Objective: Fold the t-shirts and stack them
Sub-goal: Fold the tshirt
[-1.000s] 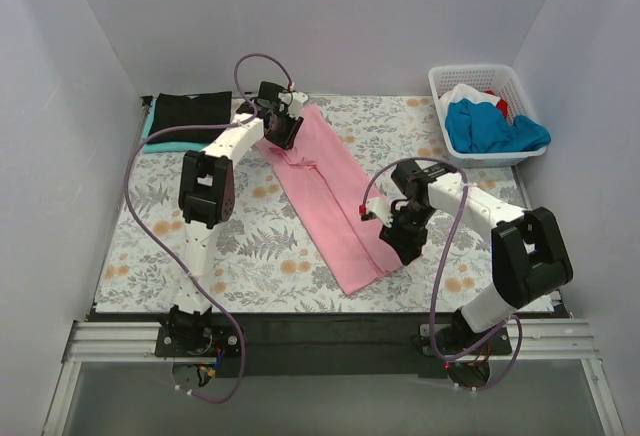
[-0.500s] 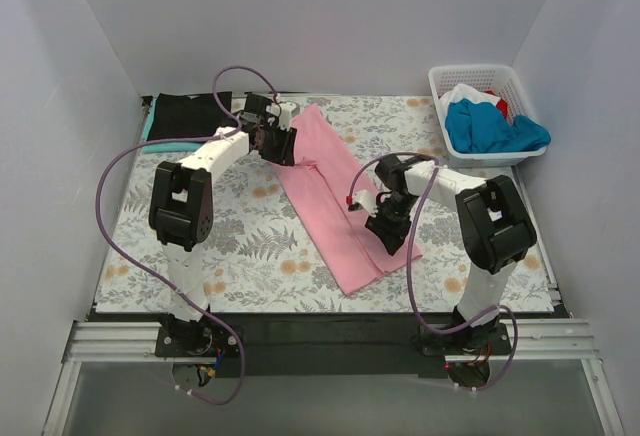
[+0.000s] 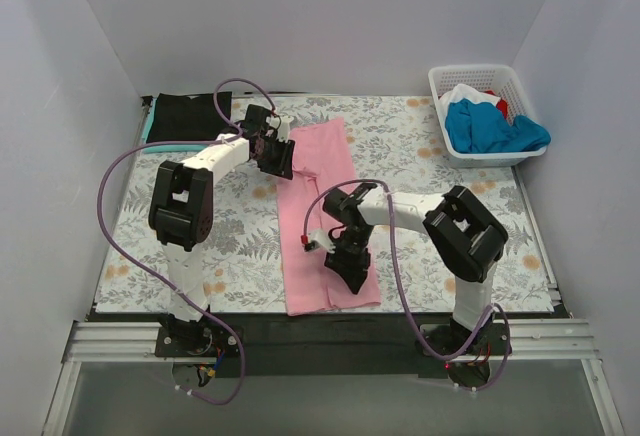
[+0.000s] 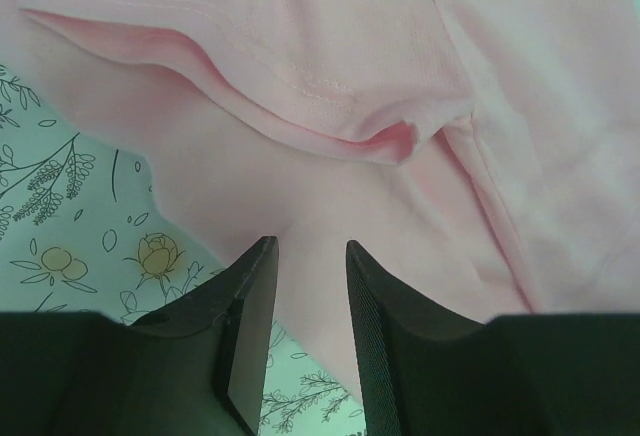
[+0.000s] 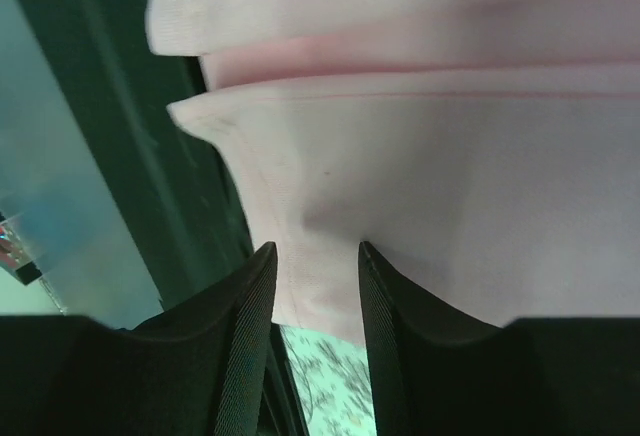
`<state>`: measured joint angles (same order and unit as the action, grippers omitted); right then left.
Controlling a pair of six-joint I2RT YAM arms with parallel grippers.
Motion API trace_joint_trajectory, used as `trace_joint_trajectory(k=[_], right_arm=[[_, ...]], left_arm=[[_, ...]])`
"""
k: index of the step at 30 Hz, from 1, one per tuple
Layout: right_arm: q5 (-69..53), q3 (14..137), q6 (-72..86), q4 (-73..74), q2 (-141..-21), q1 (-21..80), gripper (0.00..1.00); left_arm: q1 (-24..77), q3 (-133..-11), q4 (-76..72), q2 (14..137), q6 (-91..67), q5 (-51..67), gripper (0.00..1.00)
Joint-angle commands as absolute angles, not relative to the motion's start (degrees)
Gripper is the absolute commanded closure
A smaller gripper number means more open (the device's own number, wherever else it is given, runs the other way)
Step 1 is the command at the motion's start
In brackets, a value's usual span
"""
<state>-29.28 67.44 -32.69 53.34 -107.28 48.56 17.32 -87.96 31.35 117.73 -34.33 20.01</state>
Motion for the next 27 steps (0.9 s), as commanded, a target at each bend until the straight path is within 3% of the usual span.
trace_joint_trajectory(k=[1,8,16,27], right_arm=[[-38.74,72.85,-29.54,52.02,-107.94,50.98,0.54],[-38.24,86.47,-29.09,54.84,-105.82,40.88,0.5],[-26.21,103.34,-22.51,50.9,-118.2,30.59,0.55],[-17.05,102.4,-19.43,41.76,-125.85,30.06,0.59]], left_arm=[[17.23,-88.5,31.73,113.64,-34.98,21.62,0.68],[17.31,-87.89,31.99,112.85,-36.29,24.52,0.68],[17.31,-84.73,30.59,112.94,-40.08,25.49,0.69],[17.05,-79.45,31.29,114.25,-39.64,22.41,0.71]])
